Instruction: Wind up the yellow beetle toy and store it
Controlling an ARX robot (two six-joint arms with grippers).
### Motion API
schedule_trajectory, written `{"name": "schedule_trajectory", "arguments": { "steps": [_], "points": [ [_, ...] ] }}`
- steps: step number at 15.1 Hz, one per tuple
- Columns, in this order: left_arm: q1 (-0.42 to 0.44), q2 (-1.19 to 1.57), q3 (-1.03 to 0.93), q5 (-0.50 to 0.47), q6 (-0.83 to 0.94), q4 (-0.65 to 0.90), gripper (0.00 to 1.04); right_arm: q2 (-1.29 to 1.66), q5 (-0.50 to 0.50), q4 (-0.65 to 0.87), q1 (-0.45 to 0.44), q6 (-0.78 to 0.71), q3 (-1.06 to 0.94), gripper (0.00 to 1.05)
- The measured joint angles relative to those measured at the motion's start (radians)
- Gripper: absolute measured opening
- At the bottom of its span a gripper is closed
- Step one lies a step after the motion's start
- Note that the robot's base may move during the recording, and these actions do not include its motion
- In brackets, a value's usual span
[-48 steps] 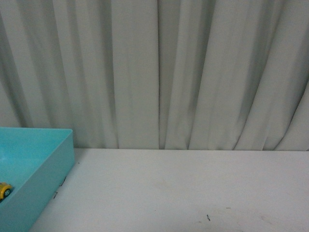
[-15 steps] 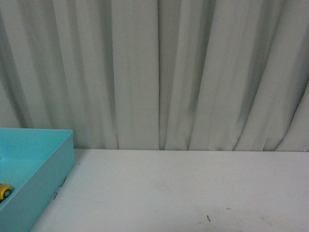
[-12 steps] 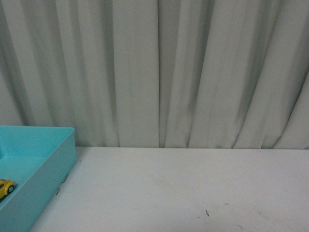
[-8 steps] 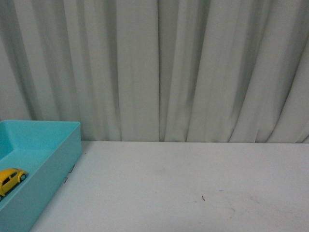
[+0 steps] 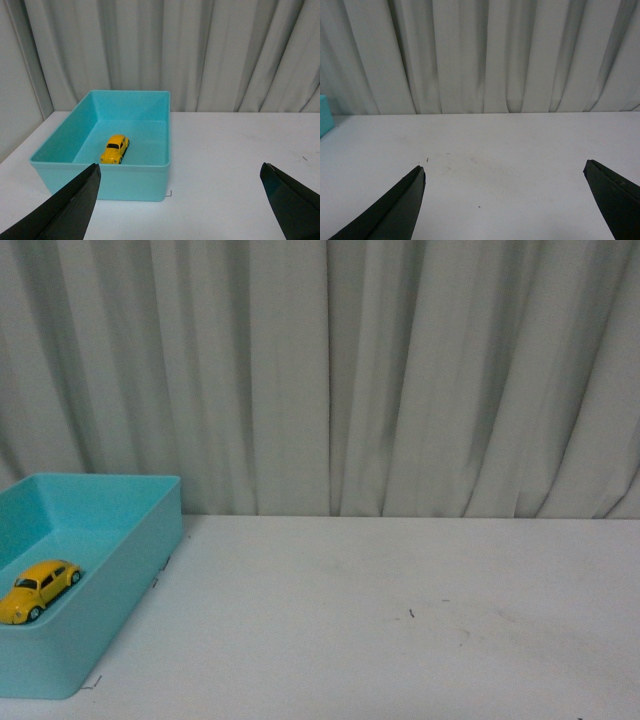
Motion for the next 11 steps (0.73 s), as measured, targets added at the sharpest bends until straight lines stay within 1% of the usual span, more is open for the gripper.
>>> {"name": "schedule_trajectory", "arguments": {
  "steps": [11],
  "points": [
    [0.000,0.000,0.000,0.000,0.000,0.000,0.98,0.000,0.000,0.000,0.000,0.000,0.000,0.98]
  ]
}}
